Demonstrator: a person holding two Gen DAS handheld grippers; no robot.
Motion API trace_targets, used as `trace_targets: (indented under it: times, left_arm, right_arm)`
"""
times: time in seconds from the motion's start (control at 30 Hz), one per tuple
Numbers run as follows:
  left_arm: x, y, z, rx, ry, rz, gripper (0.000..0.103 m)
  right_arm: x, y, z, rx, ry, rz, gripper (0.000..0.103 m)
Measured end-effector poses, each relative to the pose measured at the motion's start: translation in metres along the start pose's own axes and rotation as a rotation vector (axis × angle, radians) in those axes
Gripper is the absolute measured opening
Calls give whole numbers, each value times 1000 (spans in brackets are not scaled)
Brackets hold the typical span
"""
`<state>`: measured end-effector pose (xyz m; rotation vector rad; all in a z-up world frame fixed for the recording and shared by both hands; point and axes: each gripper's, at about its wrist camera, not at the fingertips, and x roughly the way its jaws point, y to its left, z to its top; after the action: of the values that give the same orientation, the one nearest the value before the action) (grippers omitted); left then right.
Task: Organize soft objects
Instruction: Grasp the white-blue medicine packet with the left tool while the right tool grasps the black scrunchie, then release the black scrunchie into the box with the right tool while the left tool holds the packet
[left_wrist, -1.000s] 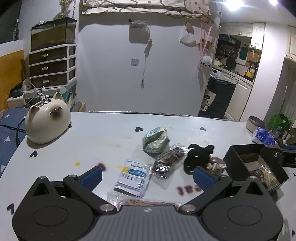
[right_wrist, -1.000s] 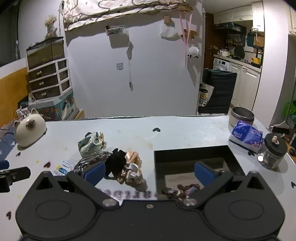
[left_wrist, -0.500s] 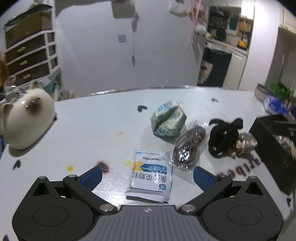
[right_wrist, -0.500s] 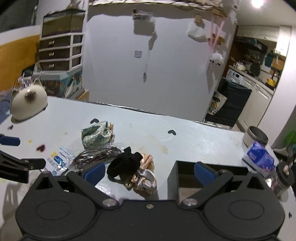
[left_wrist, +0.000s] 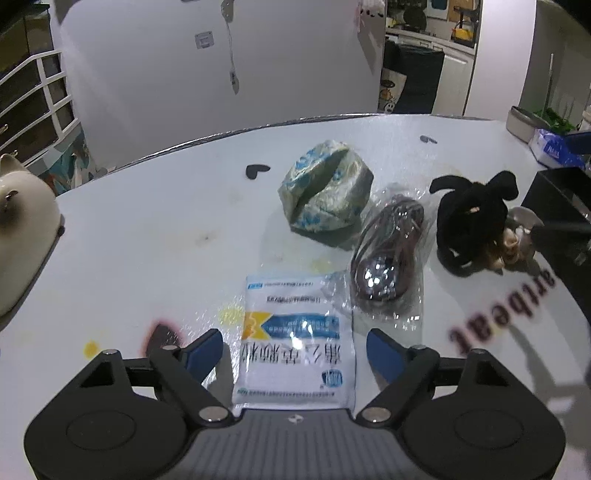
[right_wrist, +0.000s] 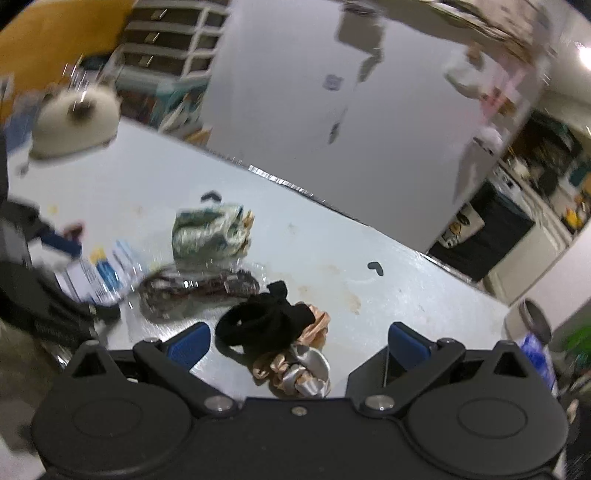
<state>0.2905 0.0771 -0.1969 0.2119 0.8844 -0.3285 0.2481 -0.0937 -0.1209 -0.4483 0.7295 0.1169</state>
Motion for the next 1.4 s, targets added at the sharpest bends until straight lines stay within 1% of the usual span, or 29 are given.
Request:
trace_targets:
  times: [0.03, 0.1, 0.13, 0.17, 0.2, 0.27, 0.4, 0.47, 0.53, 0.57, 0.6, 0.7, 0.73, 0.77, 0.87, 0.97, 1.03, 1.27, 1.4]
  left_arm:
    - [1, 0, 1, -3, -2, -7, 83]
    - [1, 1, 2, -4, -12, -16, 77]
    - [0, 2, 3, -6, -16, -19, 69]
    - [-2, 3, 3, -11, -19, -17, 64]
    - [-2, 5, 3, -20, -16, -24, 63]
    - [-4, 9, 3, -32, -15, -31, 55]
    - [-10, 21, -1, -70, -7, -46, 51]
    - [-13, 27, -4, -93, -5, -48, 50]
    - [-17, 31, -7, -120, -4, -51, 49]
    - [-18, 34, -9, -135, -2, -53, 49]
    - [-20, 36, -10, -148, -1, -56, 49]
    - [-24, 40, -13, -177, 3, -58, 49]
    - [-26, 40, -14, -184, 3, -59, 49]
    - [-27, 41, -15, -192, 2, -61, 48]
    - [-32, 42, -16, -218, -7, -67, 48]
    - [-40, 41, -17, -242, -23, -70, 48]
    - [-46, 40, -17, -257, -34, -71, 48]
    - [-71, 31, -21, -301, -58, -70, 48]
    - [-87, 20, -28, -304, -69, -61, 48]
  right_arm:
    - [4, 4, 1, -35, 4, -3, 103]
    - [11, 12, 2, -109, 8, -6, 103]
    - [15, 16, 3, -144, 8, -7, 103]
    - [19, 20, 4, -174, 9, -9, 103]
    - [22, 23, 5, -194, 11, -8, 102]
    - [30, 28, 8, -227, 19, -3, 93]
    - [49, 38, 9, -279, 54, 1, 84]
    - [57, 42, 9, -291, 73, 5, 78]
    - [65, 45, 8, -298, 92, 0, 76]
    - [68, 45, 7, -300, 98, 0, 70]
    - [70, 46, 6, -303, 106, 1, 67]
    - [71, 46, 3, -308, 116, -2, 52]
    - [70, 45, 3, -302, 119, 1, 41]
    - [70, 44, 3, -291, 121, 6, 36]
    - [64, 40, 3, -258, 116, 23, 28]
    - [53, 38, 5, -226, 99, 44, 24]
    - [44, 37, 7, -195, 87, 65, 23]
    - [6, 20, 7, 41, 91, 184, 22]
    - [-17, 19, -1, 97, 86, 228, 22]
